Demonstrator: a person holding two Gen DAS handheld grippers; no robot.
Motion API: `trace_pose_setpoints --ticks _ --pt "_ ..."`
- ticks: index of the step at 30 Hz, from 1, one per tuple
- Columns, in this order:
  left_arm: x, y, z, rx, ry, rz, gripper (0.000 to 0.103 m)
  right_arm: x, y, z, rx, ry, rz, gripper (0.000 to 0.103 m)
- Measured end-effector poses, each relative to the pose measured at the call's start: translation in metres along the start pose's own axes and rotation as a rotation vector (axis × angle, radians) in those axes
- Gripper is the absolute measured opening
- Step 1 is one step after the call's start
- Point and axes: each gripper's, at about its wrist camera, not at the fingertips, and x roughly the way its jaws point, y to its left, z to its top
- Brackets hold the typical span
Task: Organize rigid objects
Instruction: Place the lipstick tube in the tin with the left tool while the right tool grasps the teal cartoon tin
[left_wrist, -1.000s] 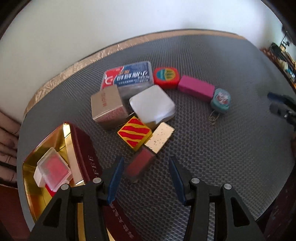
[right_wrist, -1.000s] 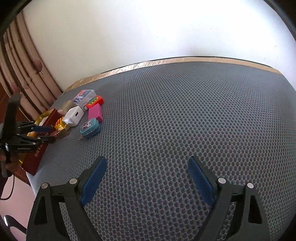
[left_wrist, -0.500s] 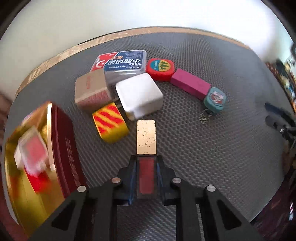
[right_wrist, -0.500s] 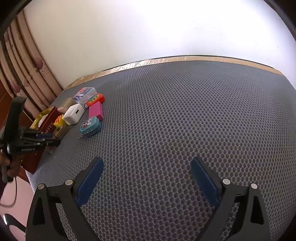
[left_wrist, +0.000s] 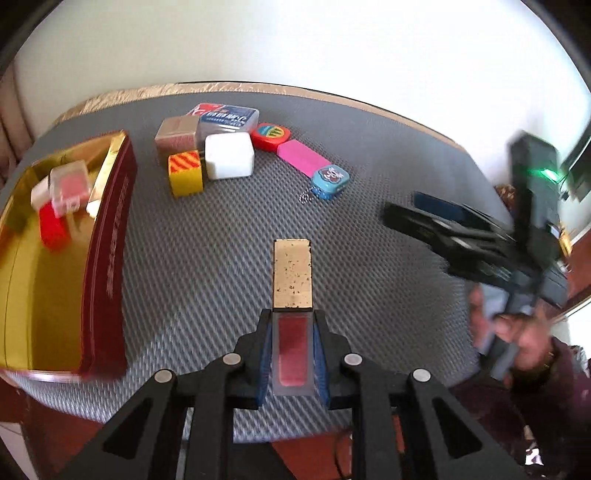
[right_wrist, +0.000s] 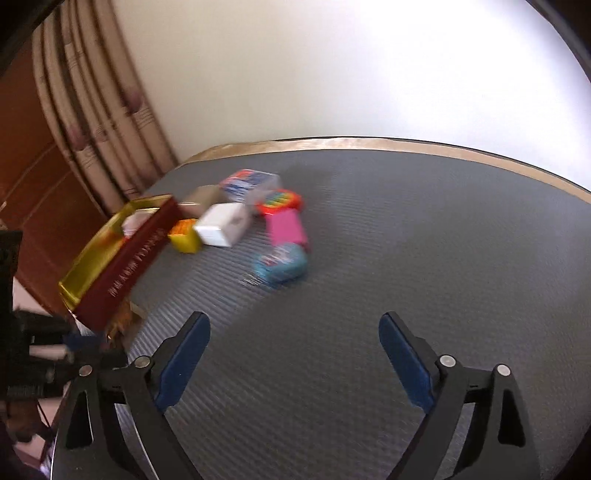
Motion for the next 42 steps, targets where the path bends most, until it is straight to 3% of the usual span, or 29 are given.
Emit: trace_pose_setpoints --ticks 4,12,13,14,20,26,35,42 --pt "-0.026 0.003 -0.011 -0.03 -0.042 0.006 0.02 0.028 0.021 0.02 -0.073 0.016 -0.012 0.09" --pt "-0.078 0.036 -0.019 -0.14 -0.116 0.019 0.02 0.075 0.017 0.033 -0.088 0.132 -0.071 0.067" --pt "-0.084 0.043 -0.019 -0.155 -0.123 0.03 0.02 0.076 0.017 0.033 -0.094 0.132 -0.079 0.058" --pt "-0.09 0.049 -0.02 -0.17 -0.13 0.04 0.02 0.076 0.019 0.033 -0.108 0.126 -0.077 0.039" --pt "-0.103 0.104 -0.014 -0.269 -0.124 0.157 0.02 0.071 0.026 0.027 -0.139 0.12 -0.063 0.039" --pt "-0.08 0.151 0.006 -0.255 -0.073 0.333 0.02 0.047 0.037 0.011 -0.134 0.071 -0.016 0.039" --pt "-0.039 0.198 0.031 -0.243 -0.013 0.427 0.02 0.044 0.025 0.011 -0.065 0.076 -0.002 0.039" --pt "-0.02 0.212 0.046 -0.221 0.006 0.463 0.02 0.048 0.027 0.012 -0.064 0.09 0.0 0.039"
